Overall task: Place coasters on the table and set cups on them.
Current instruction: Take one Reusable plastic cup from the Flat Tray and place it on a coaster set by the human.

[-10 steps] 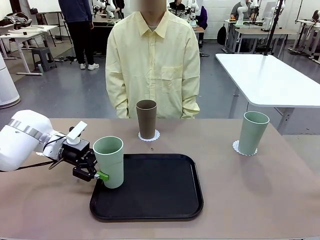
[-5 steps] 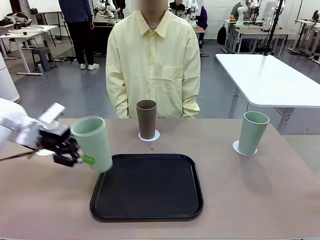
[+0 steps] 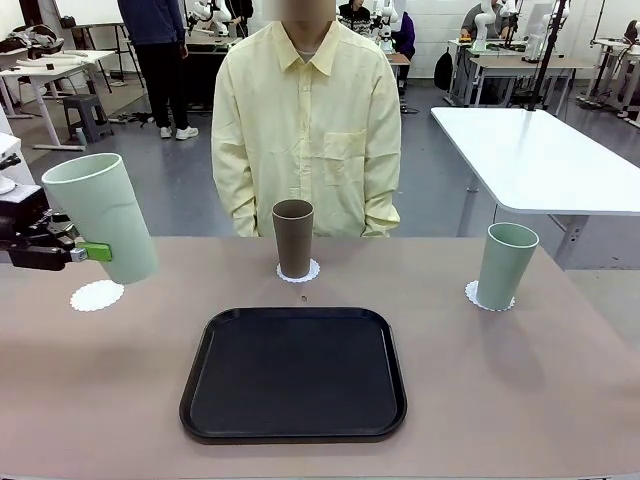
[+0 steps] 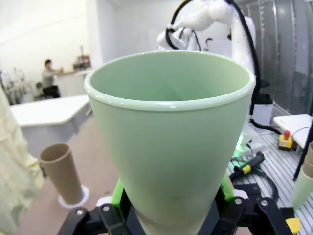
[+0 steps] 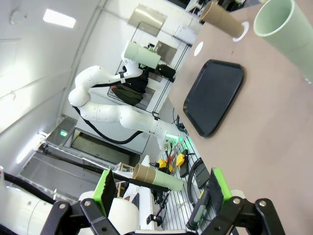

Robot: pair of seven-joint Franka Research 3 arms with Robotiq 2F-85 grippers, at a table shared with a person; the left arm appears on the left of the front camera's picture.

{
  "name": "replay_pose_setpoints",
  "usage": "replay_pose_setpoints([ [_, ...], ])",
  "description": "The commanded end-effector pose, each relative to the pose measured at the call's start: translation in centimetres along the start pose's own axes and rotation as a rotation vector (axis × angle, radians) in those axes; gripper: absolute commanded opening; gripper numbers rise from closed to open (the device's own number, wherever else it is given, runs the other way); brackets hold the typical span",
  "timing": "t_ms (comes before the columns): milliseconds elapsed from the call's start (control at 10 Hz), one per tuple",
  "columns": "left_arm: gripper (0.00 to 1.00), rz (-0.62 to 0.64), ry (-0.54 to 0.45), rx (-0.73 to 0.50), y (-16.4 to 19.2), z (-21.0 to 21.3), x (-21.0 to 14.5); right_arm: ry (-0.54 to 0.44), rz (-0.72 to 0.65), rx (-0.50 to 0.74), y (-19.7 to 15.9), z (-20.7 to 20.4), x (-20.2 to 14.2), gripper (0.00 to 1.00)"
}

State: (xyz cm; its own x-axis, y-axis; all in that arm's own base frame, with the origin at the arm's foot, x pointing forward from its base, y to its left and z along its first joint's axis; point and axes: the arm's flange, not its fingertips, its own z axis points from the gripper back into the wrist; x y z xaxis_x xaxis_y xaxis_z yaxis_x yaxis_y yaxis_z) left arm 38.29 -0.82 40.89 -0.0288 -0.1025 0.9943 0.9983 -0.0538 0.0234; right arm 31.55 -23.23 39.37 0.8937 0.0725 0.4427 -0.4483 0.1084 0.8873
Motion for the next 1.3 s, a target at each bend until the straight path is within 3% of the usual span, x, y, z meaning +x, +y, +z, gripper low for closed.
replay_pose_setpoints([
  [0, 0.13, -0.034, 0.019, -0.007, 0.4, -1.3, -0.1, -0.005, 0.023, -0.007, 0.0, -0.4, -0.3, 1.00],
  [100, 0.13, -0.034, 0.019, -0.007, 0.4, -1.3, -0.1, -0.005, 0.023, -0.007, 0.0, -0.4, -0.3, 1.00],
  [200, 0.83, -0.004, 0.006, -0.007, 0.1, -0.4, 0.0, -0.005, 0.023, -0.007, 0.0, -0.4, -0.3, 1.00],
  [300, 0.83, -0.040, 0.084, 0.075, 2.4, 3.2, -1.8, -0.005, 0.023, -0.007, 0.0, -0.4, -0.3, 1.00],
  [500, 0.83, -0.064, 0.081, 0.164, 5.3, 12.2, -2.9, -0.005, 0.023, -0.007, 0.0, -0.4, -0.3, 1.00],
  [700, 0.83, 0.007, 0.067, 0.229, 6.0, 18.3, -5.1, -0.005, 0.023, -0.007, 0.0, -0.4, -0.3, 1.00],
  [900, 0.83, 0.040, 0.047, 0.285, 5.6, 21.3, -6.4, -0.005, 0.023, -0.007, 0.0, -0.4, -0.3, 1.00],
  [1200, 0.83, 0.046, 0.023, 0.238, 5.8, 20.0, -7.3, -0.005, 0.023, -0.007, 0.0, -0.4, -0.3, 1.00],
])
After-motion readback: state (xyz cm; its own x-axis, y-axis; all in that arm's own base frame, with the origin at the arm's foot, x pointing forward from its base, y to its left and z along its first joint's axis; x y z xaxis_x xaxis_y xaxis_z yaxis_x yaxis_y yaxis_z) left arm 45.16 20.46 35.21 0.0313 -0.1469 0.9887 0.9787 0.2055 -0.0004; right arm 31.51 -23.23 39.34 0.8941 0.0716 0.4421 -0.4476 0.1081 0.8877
